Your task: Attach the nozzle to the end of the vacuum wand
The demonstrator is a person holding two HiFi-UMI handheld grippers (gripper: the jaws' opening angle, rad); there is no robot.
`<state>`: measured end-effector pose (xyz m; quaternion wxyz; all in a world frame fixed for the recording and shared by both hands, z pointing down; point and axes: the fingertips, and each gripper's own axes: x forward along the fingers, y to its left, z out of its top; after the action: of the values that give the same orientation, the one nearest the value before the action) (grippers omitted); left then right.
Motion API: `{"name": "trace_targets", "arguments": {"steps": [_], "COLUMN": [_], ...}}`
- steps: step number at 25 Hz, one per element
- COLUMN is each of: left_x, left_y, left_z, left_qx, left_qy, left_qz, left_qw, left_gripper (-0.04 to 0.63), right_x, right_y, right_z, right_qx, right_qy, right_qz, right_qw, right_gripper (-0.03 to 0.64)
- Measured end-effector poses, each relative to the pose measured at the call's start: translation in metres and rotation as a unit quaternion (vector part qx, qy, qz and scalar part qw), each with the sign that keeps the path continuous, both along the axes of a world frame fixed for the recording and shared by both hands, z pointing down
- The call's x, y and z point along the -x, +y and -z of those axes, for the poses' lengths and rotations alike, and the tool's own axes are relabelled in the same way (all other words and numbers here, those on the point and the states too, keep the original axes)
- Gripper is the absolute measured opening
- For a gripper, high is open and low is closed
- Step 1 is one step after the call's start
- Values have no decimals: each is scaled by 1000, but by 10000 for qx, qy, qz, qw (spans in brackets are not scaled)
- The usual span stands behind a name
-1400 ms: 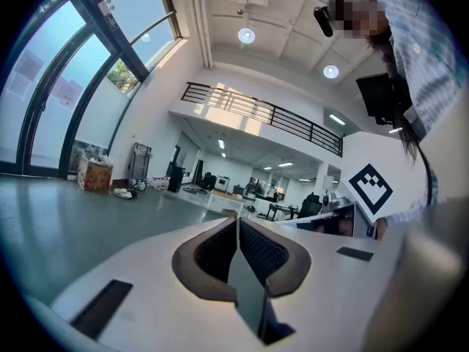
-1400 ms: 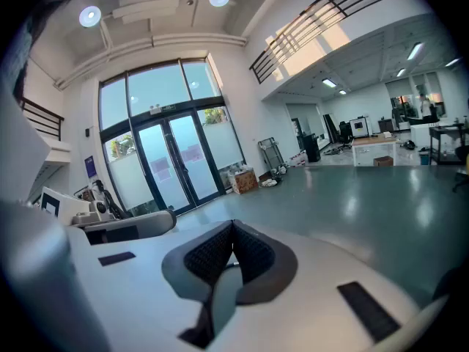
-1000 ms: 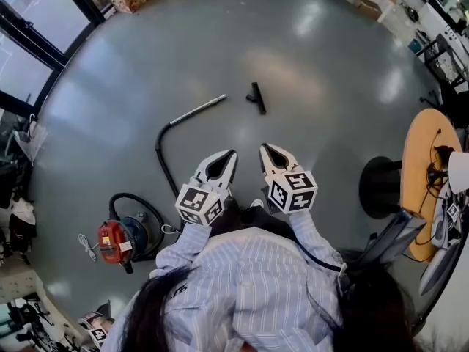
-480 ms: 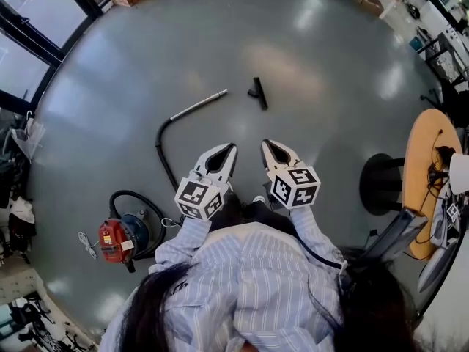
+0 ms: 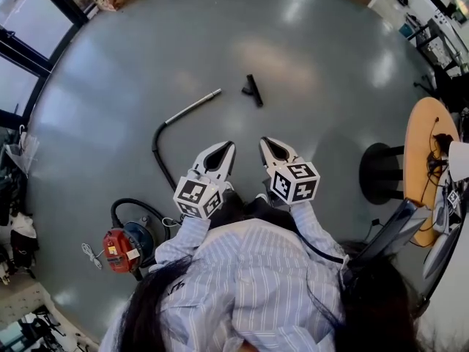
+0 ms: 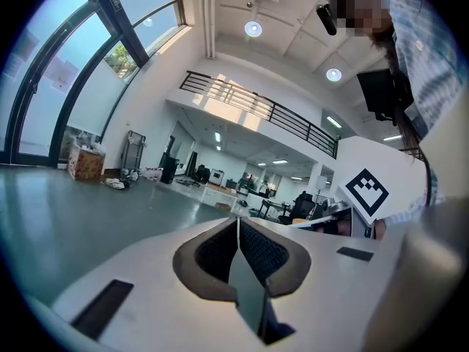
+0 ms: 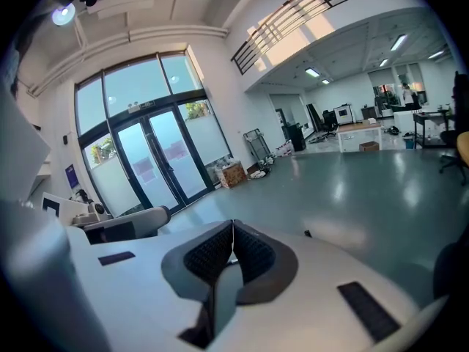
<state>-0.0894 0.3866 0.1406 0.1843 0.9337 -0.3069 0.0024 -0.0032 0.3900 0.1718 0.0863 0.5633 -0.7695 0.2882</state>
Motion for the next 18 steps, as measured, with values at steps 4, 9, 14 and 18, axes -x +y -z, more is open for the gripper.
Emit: {"name": "trace_targets", "arguments": {"steps": [4, 9, 14, 18], "left_x": [21, 50, 69, 75], "left_y": [-17, -35, -46, -47], "left_z": [-3, -10, -23, -36], "left_qx": [26, 85, 302, 490], "left_qy": [40, 84, 196, 253], "left_qz": [52, 120, 210, 239], "left_qw": [10000, 9999, 9991, 9982], "left_gripper": [6, 6, 6, 6], "right_x": [14, 33, 36, 31], "right_y": [-13, -27, -33, -32], "right_z": [-3, -8, -14, -19], "right_qx": [51, 86, 178, 321], "right_qy": [27, 72, 164, 254], "right_qz": [-61, -177, -344, -435], "right_qw": [10000, 9998, 9991, 9982], "right_gripper": [8, 8, 8, 8]}}
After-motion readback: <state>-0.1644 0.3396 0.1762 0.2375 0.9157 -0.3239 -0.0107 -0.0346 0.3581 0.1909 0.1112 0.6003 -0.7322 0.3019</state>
